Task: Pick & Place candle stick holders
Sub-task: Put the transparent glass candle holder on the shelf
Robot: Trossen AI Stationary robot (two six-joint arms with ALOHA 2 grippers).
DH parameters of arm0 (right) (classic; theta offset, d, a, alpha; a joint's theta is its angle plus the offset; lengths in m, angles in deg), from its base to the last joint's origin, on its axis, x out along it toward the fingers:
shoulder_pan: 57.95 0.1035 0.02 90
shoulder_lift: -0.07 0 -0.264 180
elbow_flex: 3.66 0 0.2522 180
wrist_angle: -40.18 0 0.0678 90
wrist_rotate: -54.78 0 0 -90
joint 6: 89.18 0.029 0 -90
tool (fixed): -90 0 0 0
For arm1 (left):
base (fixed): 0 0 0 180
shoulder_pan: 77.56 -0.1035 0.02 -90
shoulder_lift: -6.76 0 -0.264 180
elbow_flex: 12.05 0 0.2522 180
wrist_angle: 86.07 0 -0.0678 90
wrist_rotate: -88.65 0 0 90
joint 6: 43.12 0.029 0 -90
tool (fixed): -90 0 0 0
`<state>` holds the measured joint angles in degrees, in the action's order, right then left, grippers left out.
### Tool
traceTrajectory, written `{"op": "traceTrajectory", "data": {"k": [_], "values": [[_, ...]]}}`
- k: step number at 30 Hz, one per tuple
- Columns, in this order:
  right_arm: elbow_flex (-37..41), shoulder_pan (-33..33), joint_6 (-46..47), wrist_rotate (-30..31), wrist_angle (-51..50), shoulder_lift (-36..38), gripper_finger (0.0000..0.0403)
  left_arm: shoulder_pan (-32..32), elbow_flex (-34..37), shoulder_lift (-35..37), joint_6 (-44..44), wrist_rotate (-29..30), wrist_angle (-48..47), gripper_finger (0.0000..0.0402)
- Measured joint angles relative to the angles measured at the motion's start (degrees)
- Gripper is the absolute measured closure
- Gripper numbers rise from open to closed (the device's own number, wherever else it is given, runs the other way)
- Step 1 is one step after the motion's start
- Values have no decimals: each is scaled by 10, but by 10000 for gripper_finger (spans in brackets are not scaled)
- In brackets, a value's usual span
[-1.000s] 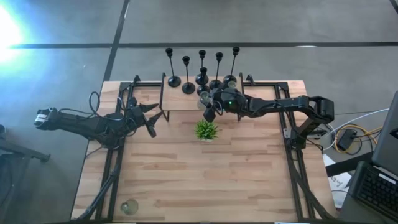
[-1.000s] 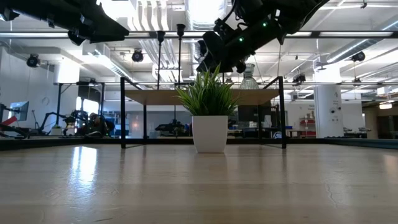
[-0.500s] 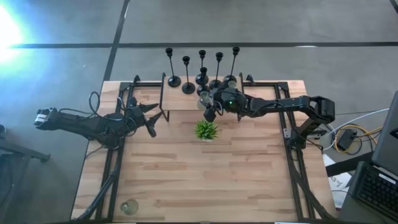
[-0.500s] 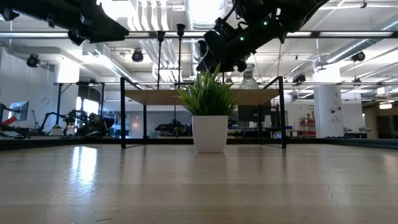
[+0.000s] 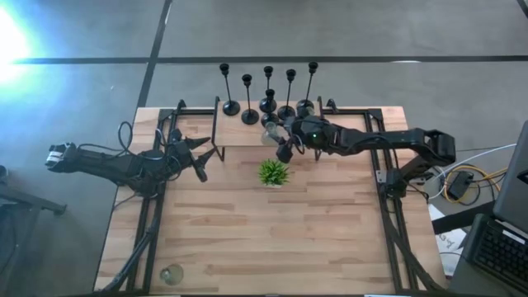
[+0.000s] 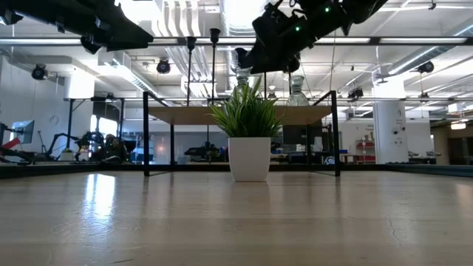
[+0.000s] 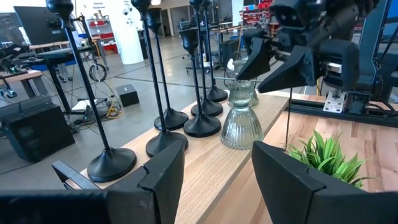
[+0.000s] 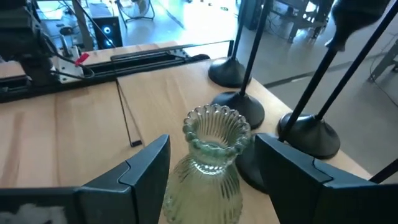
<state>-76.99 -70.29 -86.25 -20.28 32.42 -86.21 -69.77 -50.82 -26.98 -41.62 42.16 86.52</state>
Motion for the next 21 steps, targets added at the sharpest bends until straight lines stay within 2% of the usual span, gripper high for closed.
{"op": "traceTrajectory", "data": {"k": [14, 21], "values": [[0, 16, -6, 2, -63, 59, 180, 0, 0, 0, 0, 0, 0, 209], [0, 67, -21, -6, -66, 111, 189, 0, 0, 0, 0, 0, 0, 209]]}}
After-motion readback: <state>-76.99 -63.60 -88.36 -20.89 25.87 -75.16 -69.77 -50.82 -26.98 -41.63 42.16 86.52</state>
